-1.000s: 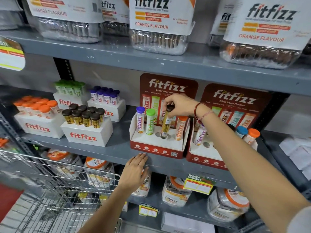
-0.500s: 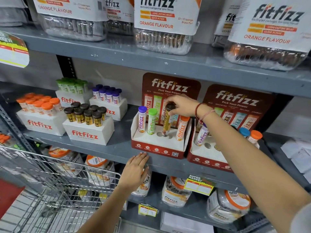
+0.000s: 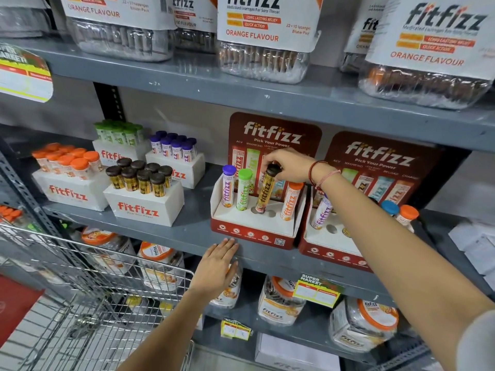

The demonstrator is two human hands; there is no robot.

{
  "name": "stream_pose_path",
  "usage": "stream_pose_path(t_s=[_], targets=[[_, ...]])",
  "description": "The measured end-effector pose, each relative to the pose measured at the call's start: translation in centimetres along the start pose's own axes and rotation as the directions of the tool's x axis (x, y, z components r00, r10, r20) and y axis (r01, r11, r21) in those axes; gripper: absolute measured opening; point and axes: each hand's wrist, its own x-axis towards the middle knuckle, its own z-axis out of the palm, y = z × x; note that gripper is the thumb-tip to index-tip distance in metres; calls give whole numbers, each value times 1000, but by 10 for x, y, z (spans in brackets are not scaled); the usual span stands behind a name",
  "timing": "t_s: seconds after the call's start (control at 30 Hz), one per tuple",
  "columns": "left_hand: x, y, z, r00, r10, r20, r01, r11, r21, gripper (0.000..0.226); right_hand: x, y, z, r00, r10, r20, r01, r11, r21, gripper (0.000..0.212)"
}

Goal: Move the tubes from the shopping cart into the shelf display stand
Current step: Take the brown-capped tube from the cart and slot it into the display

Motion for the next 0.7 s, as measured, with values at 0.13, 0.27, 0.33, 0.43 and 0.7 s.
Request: stream_pose_path(t_s=[0.13, 0.27, 0.33, 0.43, 0.7], targets=[[0, 1, 0, 1000, -5, 12, 5, 1000, 9, 47, 5, 1, 4, 1000, -5, 6, 4, 1000, 25, 37], [1, 2, -1, 1000, -2, 13, 2, 1000, -2, 46, 10, -1, 4, 1000, -24, -3, 24, 999, 33, 36], [1, 2, -2, 1000, -1, 13, 1, 1000, -5, 46, 12, -2, 2, 999, -35, -1, 35, 999, 26, 36], [1, 2, -2, 1000, -8, 18, 8, 1000, -7, 47, 16, -3, 1, 999, -45, 18, 45, 999, -7, 35], [0, 0, 0, 999, -18, 35, 18, 1000, 22, 47, 16, -7, 19, 998, -34, 44, 35, 999, -15, 40]])
